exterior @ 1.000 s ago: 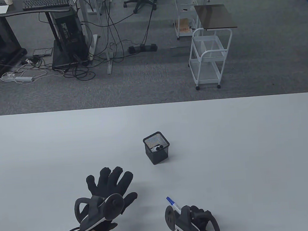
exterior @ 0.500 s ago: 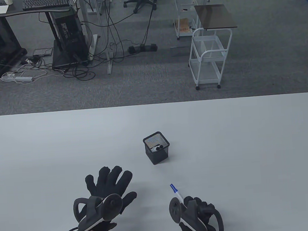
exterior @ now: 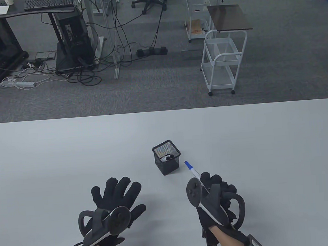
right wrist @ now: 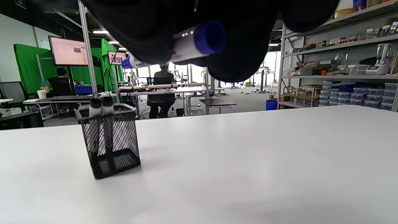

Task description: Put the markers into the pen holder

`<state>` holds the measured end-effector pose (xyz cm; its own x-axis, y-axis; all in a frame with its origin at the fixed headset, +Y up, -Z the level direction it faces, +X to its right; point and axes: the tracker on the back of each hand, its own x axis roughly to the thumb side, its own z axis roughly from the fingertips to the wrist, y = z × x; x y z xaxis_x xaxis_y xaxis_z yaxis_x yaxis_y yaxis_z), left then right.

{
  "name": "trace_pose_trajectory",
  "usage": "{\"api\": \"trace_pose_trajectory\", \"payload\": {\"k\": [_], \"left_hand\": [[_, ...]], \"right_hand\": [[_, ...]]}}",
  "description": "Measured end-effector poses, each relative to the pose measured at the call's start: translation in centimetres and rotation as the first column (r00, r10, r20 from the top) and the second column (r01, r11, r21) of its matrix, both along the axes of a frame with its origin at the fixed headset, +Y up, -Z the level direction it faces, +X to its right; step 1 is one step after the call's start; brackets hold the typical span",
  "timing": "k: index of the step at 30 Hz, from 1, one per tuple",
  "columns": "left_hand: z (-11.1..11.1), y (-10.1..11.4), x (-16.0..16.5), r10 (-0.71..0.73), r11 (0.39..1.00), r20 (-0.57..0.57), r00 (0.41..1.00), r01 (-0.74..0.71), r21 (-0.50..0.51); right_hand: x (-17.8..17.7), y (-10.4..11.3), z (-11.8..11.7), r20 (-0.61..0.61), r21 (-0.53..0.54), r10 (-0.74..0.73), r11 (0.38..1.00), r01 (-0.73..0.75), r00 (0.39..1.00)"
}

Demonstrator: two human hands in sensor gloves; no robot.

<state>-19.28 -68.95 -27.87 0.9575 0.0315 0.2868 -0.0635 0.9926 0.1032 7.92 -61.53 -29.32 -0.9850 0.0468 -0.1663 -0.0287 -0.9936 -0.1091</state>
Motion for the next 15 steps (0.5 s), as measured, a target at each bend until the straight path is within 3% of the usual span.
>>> {"api": "trace_pose_trajectory", "payload": {"k": [6, 15], "left_hand": [[-0.1, 0.0, -0.1, -0.001, 1.000, -0.001, 1.000, 0.001, -0.002], [-0.1, 0.1, 0.0, -0.002, 1.000, 0.000, 1.000, 0.002, -0.004]], "right_hand": [[0.0, 1.6, -1.5, 0.017, 0.060, -0.075, 0.995, 0.074, 0.997], [-0.3, 1.8, -4.1, 0.052, 0.111, -0.146, 0.984, 0.140, 0.988]]}}
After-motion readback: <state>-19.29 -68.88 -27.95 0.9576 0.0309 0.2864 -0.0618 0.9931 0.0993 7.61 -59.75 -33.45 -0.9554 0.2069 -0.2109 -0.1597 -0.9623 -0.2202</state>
